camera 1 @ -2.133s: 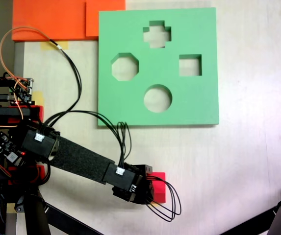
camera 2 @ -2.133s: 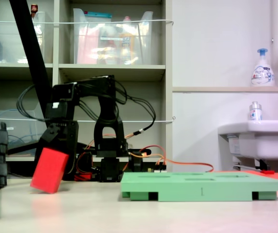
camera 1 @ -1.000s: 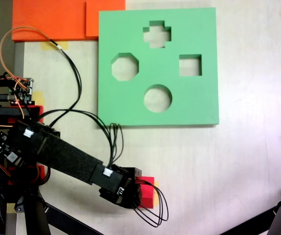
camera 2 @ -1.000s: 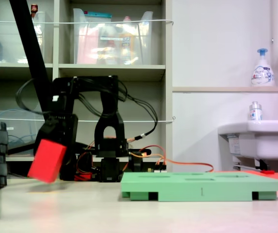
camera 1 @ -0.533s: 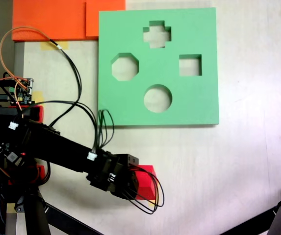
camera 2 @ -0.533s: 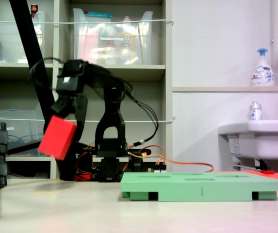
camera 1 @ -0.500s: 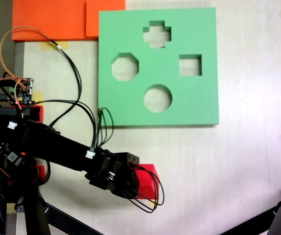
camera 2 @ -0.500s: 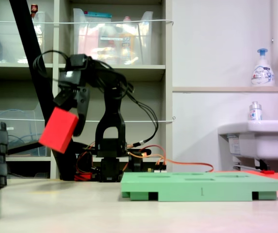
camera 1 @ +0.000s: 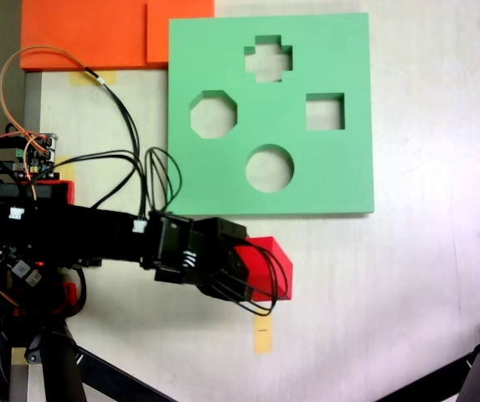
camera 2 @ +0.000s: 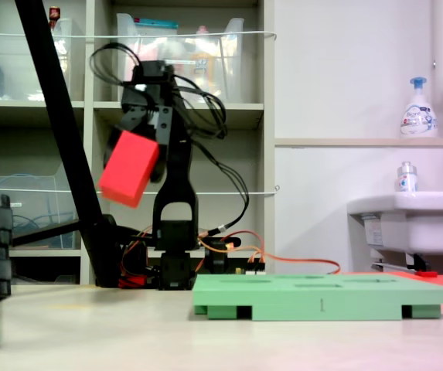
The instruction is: Put the square block into the corresponding hole
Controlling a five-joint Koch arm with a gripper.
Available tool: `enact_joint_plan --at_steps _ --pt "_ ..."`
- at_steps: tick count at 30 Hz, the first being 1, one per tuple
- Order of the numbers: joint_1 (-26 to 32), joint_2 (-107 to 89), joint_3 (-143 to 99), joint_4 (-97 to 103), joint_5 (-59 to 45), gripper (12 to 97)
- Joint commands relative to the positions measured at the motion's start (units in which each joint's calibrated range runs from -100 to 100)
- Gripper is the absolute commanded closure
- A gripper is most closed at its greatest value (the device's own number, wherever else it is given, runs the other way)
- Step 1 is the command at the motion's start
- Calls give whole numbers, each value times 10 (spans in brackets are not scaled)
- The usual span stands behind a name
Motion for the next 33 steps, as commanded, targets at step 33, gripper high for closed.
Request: enact_joint_plan --at_steps 33 --pt "137 214 243 10 79 877"
